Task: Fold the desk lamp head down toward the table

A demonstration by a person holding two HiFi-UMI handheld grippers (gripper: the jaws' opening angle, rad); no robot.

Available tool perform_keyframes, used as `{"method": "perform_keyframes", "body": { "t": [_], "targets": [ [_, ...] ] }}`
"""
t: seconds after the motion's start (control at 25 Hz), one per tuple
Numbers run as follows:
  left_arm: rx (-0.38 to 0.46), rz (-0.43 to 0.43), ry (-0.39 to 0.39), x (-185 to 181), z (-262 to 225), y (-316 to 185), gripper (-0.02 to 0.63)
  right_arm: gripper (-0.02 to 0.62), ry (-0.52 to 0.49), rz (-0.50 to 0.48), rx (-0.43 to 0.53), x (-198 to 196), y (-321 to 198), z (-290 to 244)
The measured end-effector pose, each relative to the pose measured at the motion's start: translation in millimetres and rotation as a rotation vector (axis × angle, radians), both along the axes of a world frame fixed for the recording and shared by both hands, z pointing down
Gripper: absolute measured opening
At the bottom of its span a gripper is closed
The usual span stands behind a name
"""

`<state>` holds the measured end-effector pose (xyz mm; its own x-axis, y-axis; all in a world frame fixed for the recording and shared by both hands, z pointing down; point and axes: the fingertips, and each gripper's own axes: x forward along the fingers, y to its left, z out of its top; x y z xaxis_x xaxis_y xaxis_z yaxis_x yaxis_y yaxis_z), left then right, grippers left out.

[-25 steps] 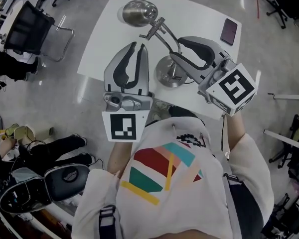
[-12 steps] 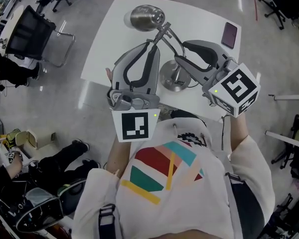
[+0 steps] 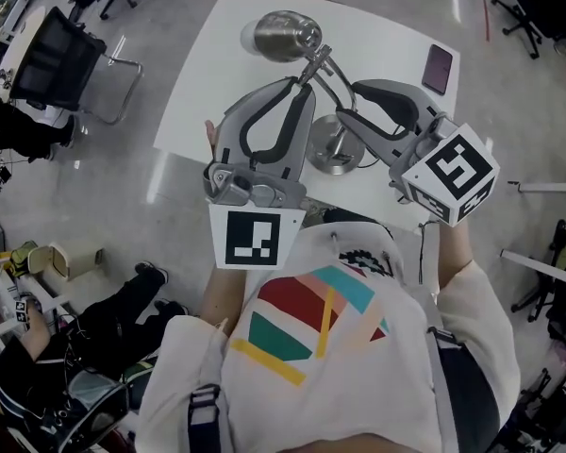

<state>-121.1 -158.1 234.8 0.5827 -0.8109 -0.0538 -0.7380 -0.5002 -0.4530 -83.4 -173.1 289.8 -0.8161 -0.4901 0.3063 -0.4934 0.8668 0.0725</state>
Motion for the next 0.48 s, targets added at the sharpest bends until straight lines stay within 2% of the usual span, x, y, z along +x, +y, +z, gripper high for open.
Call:
{"method": "perform_keyframes", "body": {
  "t": [0.2,0.48],
  "targets": [
    [0.017,-0.007,-0.032,-2.1,0.1,0.3,0.089,0.150,0.006,-0.015,-0.009,-2.4,-0.7,0.7],
    [0.007,0.028,-0.063,-0.5,0.2,1.0,0.083,0.150,0.067,-0.034,-0.035,-1.1,-1.6,0.7]
  ]
}}
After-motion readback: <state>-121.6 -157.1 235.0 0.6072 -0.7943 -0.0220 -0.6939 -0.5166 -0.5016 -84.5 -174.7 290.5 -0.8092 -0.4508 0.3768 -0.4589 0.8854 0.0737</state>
